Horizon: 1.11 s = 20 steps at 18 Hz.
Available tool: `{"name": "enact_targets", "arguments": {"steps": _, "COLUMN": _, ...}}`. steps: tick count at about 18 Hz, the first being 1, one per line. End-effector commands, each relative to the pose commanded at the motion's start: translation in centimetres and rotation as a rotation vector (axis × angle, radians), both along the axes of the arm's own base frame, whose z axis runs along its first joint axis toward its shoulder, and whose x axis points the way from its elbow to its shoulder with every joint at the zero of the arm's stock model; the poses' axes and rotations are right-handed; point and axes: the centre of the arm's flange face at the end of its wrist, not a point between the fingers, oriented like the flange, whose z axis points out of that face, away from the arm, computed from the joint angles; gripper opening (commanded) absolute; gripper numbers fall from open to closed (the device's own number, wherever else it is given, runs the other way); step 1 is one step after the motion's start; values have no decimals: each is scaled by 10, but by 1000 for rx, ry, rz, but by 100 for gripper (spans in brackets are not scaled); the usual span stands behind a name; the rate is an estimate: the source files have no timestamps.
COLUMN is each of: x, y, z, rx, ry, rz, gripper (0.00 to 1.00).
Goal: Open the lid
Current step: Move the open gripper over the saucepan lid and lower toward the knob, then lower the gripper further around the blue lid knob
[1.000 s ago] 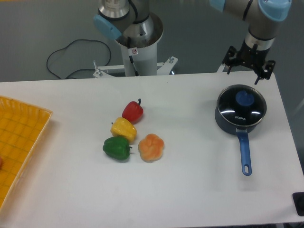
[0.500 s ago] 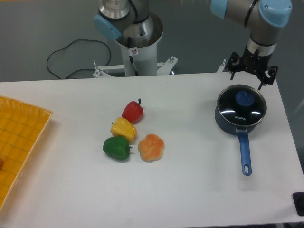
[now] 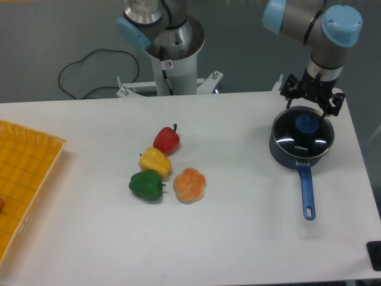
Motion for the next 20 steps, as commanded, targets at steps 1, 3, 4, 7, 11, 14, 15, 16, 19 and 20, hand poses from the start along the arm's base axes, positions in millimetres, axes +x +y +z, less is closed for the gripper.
{"name": "enact_targets", "arguments": {"steps": 1, "x": -1, "y": -1, "z": -1, "rx": 1, "ry": 6, "rz": 1, "gripper": 100}}
{"name": "enact_targets", "arguments": {"steps": 3, "x": -3, "y": 0, "z": -3, "rx": 1, "ry": 9, "rz": -2, "gripper": 100}}
{"name": "enact_targets", "arguments": {"steps": 4, "x": -5, "y": 0, "z": -3, "rx": 2, "ry": 17, "rz": -3, "gripper": 100}}
{"name": "enact_targets", "arguments": {"steps": 7, "x": -8, "y": -1, "z": -2, "rx": -1, "ry": 22, "rz": -9, "gripper": 100}}
{"name": "enact_targets", "arguments": {"steps": 11, "x": -11, "y": -4, "z": 2, "rx": -1, "ry": 31, "rz": -30, "gripper": 100}}
{"name": "enact_targets", "arguments": {"steps": 14, "x": -11, "y": -3, "z": 0, "rx": -1, "ry": 28, "rz": -30, "gripper": 100}}
{"name": "enact_targets", "arguments": {"steps": 15, "x": -11, "y": -2, "z": -1, "rx": -1, "ry": 26, "rz": -29, "gripper": 100}}
{"name": "enact_targets", "arguments": {"steps": 16, "x": -11, "y": -1, "z": -2, "rx": -2, "ry": 23, "rz": -29, "gripper": 100}}
{"name": "enact_targets", "arguments": {"steps": 19, "x": -11, "y": 0, "z": -3, "rx": -2, "ry": 22, "rz": -29, "gripper": 100}}
{"name": "enact_targets", "arguments": {"steps": 20, "x": -12, "y": 0, "z": -4, "rx": -2, "ry": 22, "rz": -29, "gripper": 100}}
